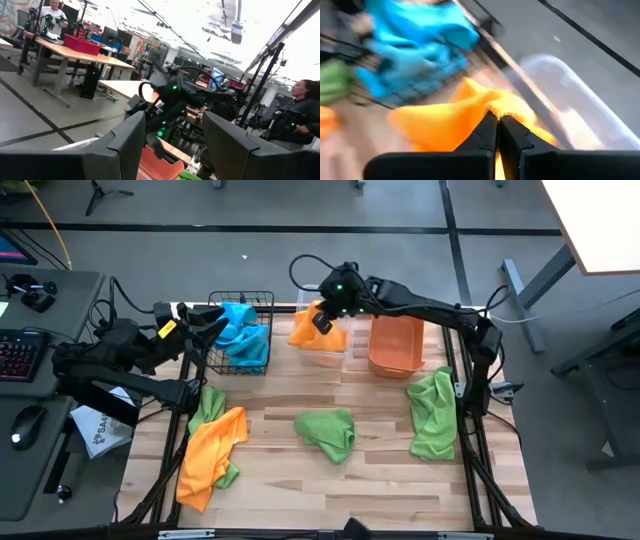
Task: Sort microfiber towel by color & place in baskets
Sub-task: Put the right orange towel into the transparent bin
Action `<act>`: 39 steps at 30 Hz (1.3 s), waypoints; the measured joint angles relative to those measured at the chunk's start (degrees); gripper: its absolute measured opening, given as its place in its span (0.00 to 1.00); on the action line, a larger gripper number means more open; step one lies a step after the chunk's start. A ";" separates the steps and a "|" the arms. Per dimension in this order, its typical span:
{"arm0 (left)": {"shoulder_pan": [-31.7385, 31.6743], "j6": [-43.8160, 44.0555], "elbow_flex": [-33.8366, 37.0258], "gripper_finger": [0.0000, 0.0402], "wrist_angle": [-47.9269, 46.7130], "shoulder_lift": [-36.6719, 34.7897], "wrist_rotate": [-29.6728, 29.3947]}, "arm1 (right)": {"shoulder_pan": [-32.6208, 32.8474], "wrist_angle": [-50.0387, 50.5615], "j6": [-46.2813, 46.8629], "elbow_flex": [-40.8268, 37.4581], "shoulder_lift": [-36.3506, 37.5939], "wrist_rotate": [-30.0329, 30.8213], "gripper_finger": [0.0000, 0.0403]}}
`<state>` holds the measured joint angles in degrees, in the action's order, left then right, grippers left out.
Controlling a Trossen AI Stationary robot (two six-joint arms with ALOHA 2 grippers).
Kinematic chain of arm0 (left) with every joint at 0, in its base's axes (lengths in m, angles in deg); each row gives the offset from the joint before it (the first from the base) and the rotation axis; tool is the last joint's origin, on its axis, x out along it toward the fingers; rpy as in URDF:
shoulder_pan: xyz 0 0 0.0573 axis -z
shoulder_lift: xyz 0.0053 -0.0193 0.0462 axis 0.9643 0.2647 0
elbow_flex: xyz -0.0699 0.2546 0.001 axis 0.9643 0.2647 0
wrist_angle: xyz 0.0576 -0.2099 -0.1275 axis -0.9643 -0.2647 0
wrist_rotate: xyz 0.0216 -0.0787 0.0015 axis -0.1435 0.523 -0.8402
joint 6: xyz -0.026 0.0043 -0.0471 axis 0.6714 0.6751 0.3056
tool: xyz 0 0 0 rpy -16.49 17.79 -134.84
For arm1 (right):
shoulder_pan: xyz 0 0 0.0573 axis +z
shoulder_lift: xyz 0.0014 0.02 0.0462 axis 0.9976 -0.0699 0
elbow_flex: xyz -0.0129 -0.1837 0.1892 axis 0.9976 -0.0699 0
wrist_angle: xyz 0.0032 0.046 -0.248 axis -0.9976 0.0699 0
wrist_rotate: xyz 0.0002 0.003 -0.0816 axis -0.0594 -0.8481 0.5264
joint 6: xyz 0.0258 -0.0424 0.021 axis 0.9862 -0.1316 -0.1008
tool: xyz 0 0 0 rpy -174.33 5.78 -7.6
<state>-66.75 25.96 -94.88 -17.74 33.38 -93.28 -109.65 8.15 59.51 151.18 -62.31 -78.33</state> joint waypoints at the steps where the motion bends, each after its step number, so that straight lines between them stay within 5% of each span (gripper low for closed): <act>1: 0.00 0.00 0.00 0.46 -0.01 0.00 0.01 | -0.33 1.78 0.10 0.00 0.00 2.10 0.00; 5: 0.00 -0.30 0.00 0.46 -0.02 -0.02 0.01 | -1.22 7.70 0.50 0.00 0.66 12.04 0.00; 10: 0.00 -2.05 0.00 0.46 -0.02 0.00 0.03 | -1.21 7.79 0.88 0.00 0.63 12.60 0.00; 24: 0.00 -1.37 0.00 0.46 0.17 -0.03 -0.15 | 0.58 2.71 0.55 0.00 -4.33 -2.53 0.07; 29: 0.00 -1.14 0.00 0.46 0.20 -0.16 0.26 | 0.23 2.52 3.28 0.00 -4.31 0.43 0.10; 33: 0.00 -1.11 0.00 0.46 0.13 -0.15 0.94 | 0.02 4.11 3.16 0.00 -4.31 0.72 0.20; 39: 0.00 -2.62 0.00 0.46 -0.14 -0.15 0.91 | 0.06 5.23 2.90 0.72 -4.15 3.60 0.47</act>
<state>-66.75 23.34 -94.88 -17.88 33.23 -92.36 -109.59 13.38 62.41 151.90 -66.46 -74.73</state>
